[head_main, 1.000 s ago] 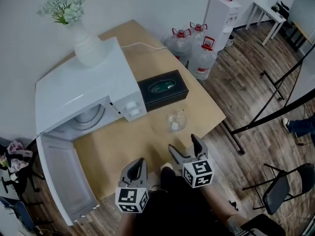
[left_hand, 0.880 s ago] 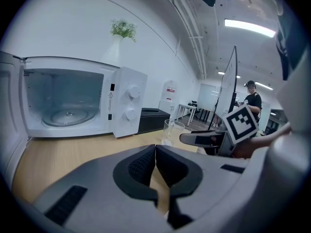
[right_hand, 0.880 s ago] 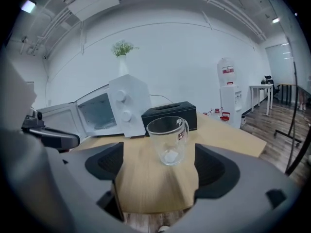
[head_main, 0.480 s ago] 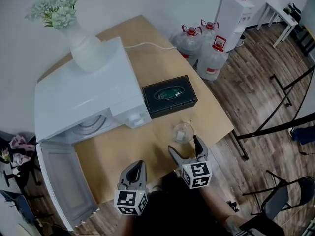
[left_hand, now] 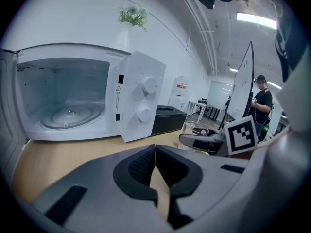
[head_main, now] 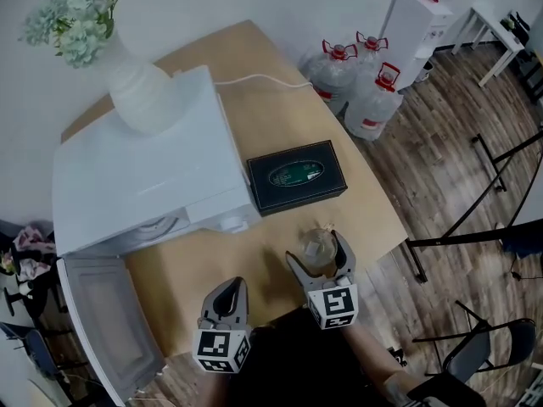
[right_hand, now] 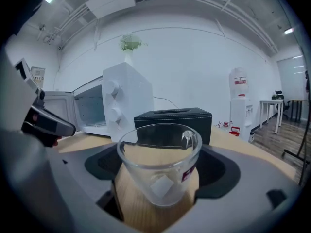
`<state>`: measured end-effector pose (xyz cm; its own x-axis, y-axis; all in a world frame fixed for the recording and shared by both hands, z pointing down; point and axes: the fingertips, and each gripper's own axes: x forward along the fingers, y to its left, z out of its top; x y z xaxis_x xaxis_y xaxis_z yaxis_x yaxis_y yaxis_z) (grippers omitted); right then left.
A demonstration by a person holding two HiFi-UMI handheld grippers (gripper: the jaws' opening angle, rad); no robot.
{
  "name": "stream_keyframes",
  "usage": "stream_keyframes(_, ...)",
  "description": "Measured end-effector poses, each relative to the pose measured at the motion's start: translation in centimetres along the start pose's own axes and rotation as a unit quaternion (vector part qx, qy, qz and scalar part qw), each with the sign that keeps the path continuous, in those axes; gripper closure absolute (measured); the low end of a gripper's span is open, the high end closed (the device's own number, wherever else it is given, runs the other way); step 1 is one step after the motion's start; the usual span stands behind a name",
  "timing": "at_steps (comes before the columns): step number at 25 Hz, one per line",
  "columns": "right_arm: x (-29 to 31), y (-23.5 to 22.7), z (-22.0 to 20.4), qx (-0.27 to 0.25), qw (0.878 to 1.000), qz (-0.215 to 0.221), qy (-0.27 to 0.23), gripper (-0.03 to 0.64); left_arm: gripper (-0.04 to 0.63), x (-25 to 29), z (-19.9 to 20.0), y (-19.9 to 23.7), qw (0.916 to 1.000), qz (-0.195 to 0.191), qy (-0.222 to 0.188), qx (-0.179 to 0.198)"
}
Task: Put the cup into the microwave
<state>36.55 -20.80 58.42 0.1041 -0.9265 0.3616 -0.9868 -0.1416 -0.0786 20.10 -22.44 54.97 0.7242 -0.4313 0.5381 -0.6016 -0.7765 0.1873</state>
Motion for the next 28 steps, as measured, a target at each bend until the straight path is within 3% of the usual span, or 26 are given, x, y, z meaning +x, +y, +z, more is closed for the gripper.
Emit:
stream_keyframes(8,1.6,-0.7,0.6,-0.009,1.000,-0.016,-0.024,0.206,0.591,0.6,0.2,0.1,1.0000,0.004,-0.001,-0.004)
stream_keyframes(28,1.1,0.3,0.8,-0.012,0.999,-0.018,-0.031,0.210,0.591,-3.2,-0.5,2.4,0.9988,0.035,-0.026,-0.021)
